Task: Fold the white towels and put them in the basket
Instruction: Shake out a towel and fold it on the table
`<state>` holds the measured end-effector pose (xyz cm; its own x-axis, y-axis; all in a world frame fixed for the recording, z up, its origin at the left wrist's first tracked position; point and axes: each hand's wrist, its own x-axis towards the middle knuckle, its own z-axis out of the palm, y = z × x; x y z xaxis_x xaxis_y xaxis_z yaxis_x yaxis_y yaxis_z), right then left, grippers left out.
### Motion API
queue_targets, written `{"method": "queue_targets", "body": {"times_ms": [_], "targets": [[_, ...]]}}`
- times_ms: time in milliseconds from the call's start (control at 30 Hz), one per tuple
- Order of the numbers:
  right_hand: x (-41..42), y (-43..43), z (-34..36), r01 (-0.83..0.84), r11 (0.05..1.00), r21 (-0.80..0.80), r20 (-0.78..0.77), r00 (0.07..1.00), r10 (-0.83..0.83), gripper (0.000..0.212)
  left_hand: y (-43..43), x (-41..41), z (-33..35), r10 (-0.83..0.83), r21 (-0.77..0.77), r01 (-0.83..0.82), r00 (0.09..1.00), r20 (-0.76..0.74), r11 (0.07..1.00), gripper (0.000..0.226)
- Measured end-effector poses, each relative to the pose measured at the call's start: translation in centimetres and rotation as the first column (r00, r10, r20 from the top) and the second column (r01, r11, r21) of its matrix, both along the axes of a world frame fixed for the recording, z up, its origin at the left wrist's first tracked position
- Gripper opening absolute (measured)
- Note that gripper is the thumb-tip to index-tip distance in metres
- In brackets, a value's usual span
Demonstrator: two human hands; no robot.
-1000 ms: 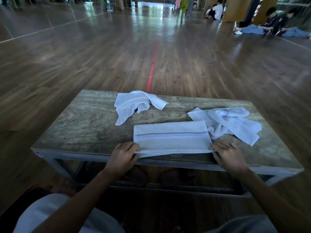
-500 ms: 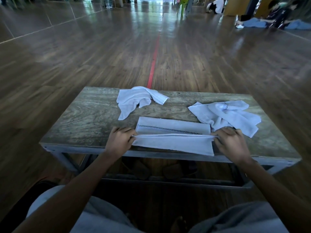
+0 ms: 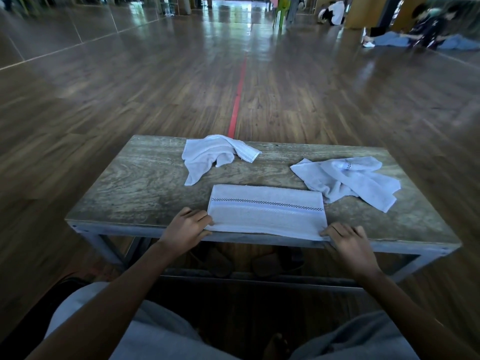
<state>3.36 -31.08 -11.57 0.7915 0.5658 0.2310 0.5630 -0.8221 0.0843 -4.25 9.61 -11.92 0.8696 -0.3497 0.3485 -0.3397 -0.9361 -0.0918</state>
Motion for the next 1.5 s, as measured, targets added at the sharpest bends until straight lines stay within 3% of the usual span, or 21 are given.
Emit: {"method": "queue_targets", "body": {"times_ms": [167,200,300,400,533,633,733,933,1100,1233,1333,1500], "targets": [[1.0,0.2,2.3,-0.091,0.996,-0.014,0.110,0.990,0.092,0.010,0.8,-0.2,2.0,-0.049,0.030,0.049,0.999,0.004,0.998,0.021],[1.2,0.0,3.0,-0.118,0.993,-0.023,0.142,0.983,0.120,0.011,1.0,-0.2,2.9,-0.057,0.030,0.057,0.998,0.002,0.998,0.015],[2.5,-0.2,5.8,-0.167,0.981,-0.095,0.212,0.960,0.184,0.034,1.1,0.0,6.6,-0.046,-0.032,0.045,0.999,-0.024,0.998,0.031],[3.7,-0.6,9.6,-0.210,0.971,-0.114,0.207,0.951,0.230,0.034,1.2,0.6,10.9,-0.016,-0.142,0.008,0.998,-0.060,0.990,0.031],[5.1,-0.9,13.8,-0.185,0.977,-0.106,0.103,0.975,0.196,0.032,0.8,1.0,15.5,0.027,-0.290,-0.067,0.990,-0.139,0.955,0.015],[5.8,-1.0,15.3,-0.126,0.992,0.015,-0.142,0.982,0.127,0.026,0.8,1.2,17.1,0.056,-0.396,-0.143,0.973,-0.223,0.907,0.012],[5.5,-0.7,16.3,-0.075,0.973,0.218,-0.403,0.901,0.160,0.017,1.5,1.3,17.1,0.039,-0.533,-0.223,0.942,-0.334,0.816,0.008],[5.9,1.5,14.6,0.091,0.928,0.361,-0.598,0.786,0.156,0.012,2.3,1.8,13.3,0.029,-0.605,-0.327,0.894,-0.447,0.726,0.009],[6.9,2.8,14.0,0.208,0.933,0.293,-0.758,0.646,0.094,0.015,2.1,2.9,11.3,0.059,-0.701,-0.430,0.872,-0.486,0.569,0.014],[8.0,3.5,13.4,0.284,0.916,0.283,-0.835,0.543,0.089,0.019,2.8,4.0,10.6,0.043,-0.699,-0.509,0.822,-0.568,0.503,0.013],[9.6,4.4,11.9,0.340,0.890,0.303,-0.818,0.572,0.060,0.018,3.1,5.4,9.2,0.112,-0.658,-0.514,0.826,-0.552,0.551,0.014],[12.5,6.6,8.4,0.383,0.853,0.353,-0.674,0.737,-0.052,0.013,3.2,9.1,5.2,0.250,-0.644,-0.496,0.863,-0.438,0.583,0.015]]}}
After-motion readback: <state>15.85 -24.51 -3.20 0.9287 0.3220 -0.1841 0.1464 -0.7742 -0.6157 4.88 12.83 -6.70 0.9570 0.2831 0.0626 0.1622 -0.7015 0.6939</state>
